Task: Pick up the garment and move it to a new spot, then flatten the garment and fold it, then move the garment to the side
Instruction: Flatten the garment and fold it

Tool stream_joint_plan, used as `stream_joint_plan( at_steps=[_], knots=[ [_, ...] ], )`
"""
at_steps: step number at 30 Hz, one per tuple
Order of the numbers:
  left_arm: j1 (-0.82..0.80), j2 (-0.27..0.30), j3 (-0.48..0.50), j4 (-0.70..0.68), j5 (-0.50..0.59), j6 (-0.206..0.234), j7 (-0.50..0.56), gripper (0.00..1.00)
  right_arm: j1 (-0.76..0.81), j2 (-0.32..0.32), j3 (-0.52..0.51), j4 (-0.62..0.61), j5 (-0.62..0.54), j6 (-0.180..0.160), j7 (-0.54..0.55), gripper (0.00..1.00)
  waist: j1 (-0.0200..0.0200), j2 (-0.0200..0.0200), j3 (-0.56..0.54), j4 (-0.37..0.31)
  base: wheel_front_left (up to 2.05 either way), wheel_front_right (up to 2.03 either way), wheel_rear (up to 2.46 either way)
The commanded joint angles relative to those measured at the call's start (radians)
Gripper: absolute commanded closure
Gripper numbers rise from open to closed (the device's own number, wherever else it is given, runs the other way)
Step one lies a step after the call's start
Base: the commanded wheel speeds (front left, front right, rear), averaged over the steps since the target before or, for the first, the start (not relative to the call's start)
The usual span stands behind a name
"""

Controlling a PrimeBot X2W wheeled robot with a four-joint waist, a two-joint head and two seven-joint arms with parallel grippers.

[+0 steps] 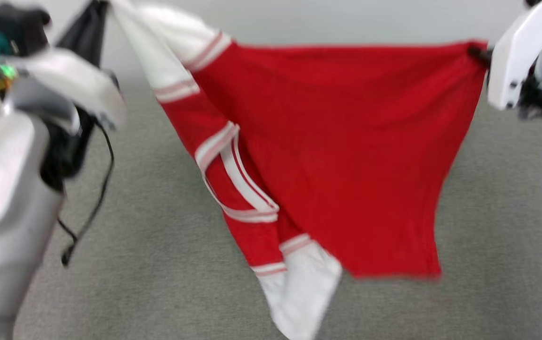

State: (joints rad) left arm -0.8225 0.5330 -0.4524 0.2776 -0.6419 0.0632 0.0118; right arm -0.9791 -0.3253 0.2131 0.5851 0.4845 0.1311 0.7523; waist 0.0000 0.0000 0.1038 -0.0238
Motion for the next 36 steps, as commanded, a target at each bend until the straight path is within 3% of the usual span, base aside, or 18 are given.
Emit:
stream_joint_plan(
  at_steps=[1,9,18,27,36],
  knots=[
    [-0.084,-0.009,0.004,0.055,0.01,-0.009,0.008,1.0,-0.052,-0.009,-0.008,0.002,-0.021,-0.001,-0.032,1.0,0.0,0.0,-0.007,-0.026,0.0,0.0,0.0],
    [-0.413,-0.048,0.025,0.275,0.042,-0.042,-0.027,1.0,-0.226,-0.036,-0.045,0.015,-0.085,-0.001,-0.178,1.0,0.0,0.0,0.076,-0.049,0.0,0.0,0.0],
    [-0.727,-0.032,0.034,0.386,0.104,-0.066,-0.094,1.0,-0.428,-0.033,-0.085,0.009,-0.154,-0.001,-0.345,1.0,0.0,0.0,0.242,-0.068,0.0,0.0,0.0],
    [-1.005,0.007,0.067,0.408,0.124,-0.058,-0.082,1.0,-0.65,-0.015,-0.129,0.017,-0.209,-0.001,-0.507,1.0,0.0,0.0,0.468,-0.093,0.0,0.0,0.0],
    [-1.124,0.02,0.062,0.364,0.14,-0.045,-0.057,1.0,-0.803,0.003,-0.136,0.074,-0.218,-0.001,-0.636,1.0,0.0,0.0,0.628,-0.106,0.0,0.0,0.0]
  ],
)
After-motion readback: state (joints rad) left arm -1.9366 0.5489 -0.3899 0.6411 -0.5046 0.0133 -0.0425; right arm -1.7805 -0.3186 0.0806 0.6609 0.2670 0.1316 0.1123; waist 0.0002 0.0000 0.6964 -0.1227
